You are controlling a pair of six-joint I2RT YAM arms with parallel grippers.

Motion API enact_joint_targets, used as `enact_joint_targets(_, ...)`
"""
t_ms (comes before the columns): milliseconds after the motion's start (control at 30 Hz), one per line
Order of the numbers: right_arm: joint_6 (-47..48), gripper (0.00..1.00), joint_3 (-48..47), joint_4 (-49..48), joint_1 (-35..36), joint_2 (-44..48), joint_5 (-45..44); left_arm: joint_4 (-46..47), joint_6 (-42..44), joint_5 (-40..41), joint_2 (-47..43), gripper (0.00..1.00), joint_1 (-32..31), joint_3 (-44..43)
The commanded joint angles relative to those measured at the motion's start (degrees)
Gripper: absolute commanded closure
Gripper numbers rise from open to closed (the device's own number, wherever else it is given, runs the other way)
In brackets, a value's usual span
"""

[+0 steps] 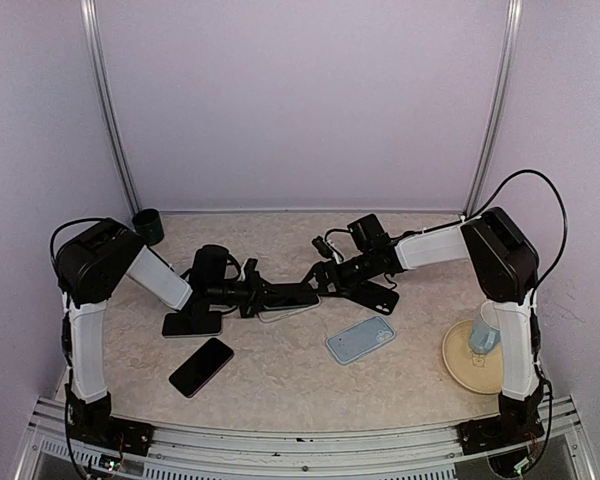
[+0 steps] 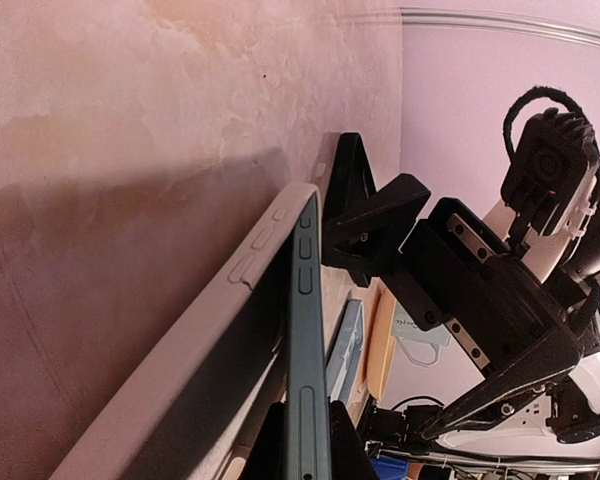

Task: Put the phone into the phone case
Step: Install the phone on the phone case.

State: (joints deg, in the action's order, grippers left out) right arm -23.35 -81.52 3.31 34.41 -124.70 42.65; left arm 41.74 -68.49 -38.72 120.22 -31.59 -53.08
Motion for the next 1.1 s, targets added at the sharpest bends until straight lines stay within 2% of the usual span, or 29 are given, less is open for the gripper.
enact_joint_targets(0, 0.7, 0.0, -0.48, 1.41, 0.2, 2.76, 2.26, 5.3, 1.99, -0.62, -3.86, 1.0, -0.22, 0.81)
enact_joint_targets(600, 0.4, 0.0, 1.39, 1.17, -2.08, 7.02, 4.68, 11.58, 3.2, -3.76, -9.51, 1.0, -0.27, 2.19)
enact_joint_targets(933, -7.61, 0.01, 4.25, -9.32, -2.63, 8.59, 15.83, 4.2, 9.99, -4.23, -12.56, 1.0, -2.0, -0.03)
enact_joint_targets(1067, -10.38, 0.07, 5.25, -13.25, -3.19, 8.75, 18.75, 2.4, 11.52, -4.95, -13.45, 1.0, -2.57, -0.55)
